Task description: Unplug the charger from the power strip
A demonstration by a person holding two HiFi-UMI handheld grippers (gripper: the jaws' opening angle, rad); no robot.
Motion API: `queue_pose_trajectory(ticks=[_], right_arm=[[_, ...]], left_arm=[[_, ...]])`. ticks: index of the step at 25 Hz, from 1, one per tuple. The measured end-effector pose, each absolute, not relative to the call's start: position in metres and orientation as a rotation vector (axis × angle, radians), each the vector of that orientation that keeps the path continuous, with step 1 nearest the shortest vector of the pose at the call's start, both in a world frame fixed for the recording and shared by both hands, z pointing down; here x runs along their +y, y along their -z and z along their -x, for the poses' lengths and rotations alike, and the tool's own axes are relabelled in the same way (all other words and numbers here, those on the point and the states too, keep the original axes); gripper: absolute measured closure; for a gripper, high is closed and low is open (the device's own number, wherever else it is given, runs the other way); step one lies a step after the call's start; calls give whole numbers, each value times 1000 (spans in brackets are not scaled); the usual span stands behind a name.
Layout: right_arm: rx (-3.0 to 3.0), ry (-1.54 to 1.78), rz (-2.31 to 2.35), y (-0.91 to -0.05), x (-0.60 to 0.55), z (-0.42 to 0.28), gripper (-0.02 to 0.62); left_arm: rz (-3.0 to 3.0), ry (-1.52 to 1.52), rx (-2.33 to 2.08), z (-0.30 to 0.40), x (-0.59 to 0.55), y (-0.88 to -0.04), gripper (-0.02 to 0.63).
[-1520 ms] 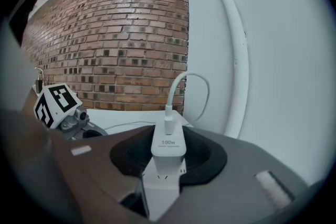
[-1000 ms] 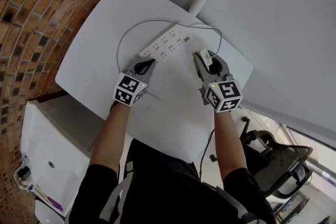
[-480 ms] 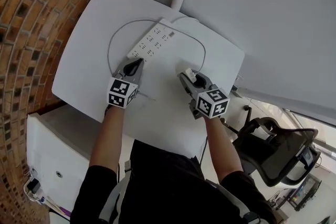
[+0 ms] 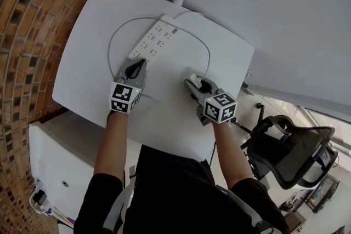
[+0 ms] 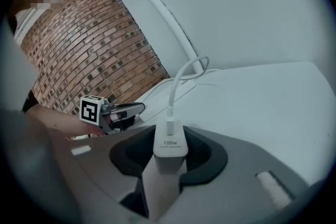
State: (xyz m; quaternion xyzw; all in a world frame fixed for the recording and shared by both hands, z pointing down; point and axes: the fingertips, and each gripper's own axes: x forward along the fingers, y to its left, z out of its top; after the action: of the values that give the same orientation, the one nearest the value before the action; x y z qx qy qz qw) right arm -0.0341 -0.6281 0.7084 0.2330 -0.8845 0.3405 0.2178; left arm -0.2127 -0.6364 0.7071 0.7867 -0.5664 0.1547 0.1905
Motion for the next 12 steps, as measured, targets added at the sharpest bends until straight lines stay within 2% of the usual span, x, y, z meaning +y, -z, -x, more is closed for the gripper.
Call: queue_pose_trajectory(ticks=[1,3,9,12], right_arm=[[-2445,-926,-653,-709,-629,34,446],[-2428,-893,-667,-710,-629,31,377],[-2370,-807,-852,-706,-642,3,341],[-2345,-779,-896,-703,-642,-10,344]], left_arm=[[-2211,-437,-1596,213,-636,-707,607],[-2213,-438,-1597,213,-636,-707,606],[-2201,-414,-1577,212,-636,-707,606],[-2218,-386,-1551,207,-633,-703,606]])
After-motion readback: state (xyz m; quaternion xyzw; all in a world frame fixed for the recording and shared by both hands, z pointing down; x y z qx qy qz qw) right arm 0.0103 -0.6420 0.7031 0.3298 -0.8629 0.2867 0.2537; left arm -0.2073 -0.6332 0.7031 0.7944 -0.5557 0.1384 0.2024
